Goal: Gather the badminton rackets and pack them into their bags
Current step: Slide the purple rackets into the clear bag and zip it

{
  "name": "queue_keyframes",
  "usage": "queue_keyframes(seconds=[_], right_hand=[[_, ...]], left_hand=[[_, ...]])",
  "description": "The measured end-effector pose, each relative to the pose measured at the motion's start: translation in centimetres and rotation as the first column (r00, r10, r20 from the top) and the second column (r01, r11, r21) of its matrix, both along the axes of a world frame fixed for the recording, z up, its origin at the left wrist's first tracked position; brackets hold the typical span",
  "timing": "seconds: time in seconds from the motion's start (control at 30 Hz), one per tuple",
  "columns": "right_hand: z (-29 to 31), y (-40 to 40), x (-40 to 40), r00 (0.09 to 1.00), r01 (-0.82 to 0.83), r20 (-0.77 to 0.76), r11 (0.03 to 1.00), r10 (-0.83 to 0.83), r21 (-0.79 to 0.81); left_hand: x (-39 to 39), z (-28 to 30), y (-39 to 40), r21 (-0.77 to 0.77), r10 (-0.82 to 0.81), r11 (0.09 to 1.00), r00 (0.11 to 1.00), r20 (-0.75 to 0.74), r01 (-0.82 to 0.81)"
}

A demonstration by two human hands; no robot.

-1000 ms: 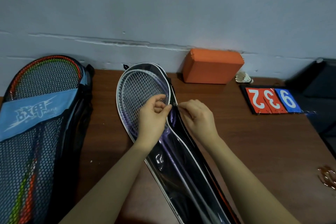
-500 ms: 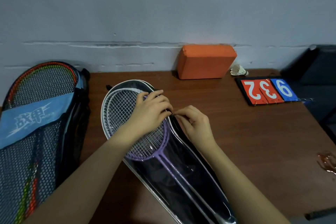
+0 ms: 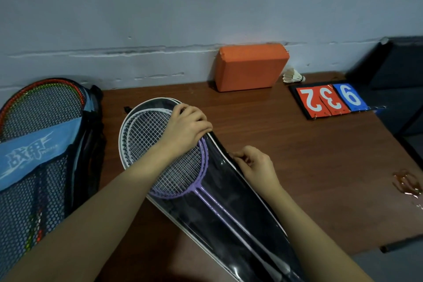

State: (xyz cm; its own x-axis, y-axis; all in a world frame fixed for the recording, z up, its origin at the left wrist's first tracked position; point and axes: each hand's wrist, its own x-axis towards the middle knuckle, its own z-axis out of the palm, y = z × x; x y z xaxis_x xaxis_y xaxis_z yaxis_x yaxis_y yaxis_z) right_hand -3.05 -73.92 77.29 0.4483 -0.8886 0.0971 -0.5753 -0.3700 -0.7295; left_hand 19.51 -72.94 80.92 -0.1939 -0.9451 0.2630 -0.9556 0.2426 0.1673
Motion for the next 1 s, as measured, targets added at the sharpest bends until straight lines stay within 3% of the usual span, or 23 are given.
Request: queue_keyframes(seconds=[0.23, 0.4, 0.53, 0.6, 0.7, 1.0], right_hand=[[-1.0, 0.3, -2.2, 0.992, 0.076, -0.107, 0.993, -0.066, 0.09], [-1.0, 0.9, -1.3, 0.984, 0.149, 0.06, 0.962, -0.167, 0.23], [0.2, 1.0, 0.2, 0.978, 0.083, 0.164, 0.966, -0.126, 0.245], [0.8, 0.8, 0.5, 0.982, 0.046, 0.169, 0.97, -0.088, 0.239], [1.3, 0.6, 0.5, 0.982, 0.027, 0.177, 0.967, -0.074, 0.255], [1.1, -0.1, -2.3, 0.987, 0.035, 0.14, 0.947, -0.083, 0.318]], left_hand=[[1.0, -1.8, -1.0, -0.047, 0.118, 0.991, 0.99, -0.074, -0.121], [1.1, -3.6, -1.0, -0.044, 0.185, 0.98, 0.969, -0.165, -0.195], [-0.5, -4.4, 0.8, 0.058, -0.047, 0.997, 0.986, -0.16, 0.057], [-1.9, -4.7, 1.8, 0.078, -0.094, 0.991, 0.984, -0.152, 0.107], [-2.5, -4.7, 2.2, 0.069, -0.014, 0.997, 0.968, -0.25, 0.032], [-3.2, -4.6, 1.4, -0.041, 0.221, 0.969, 0.926, -0.307, -0.245]])
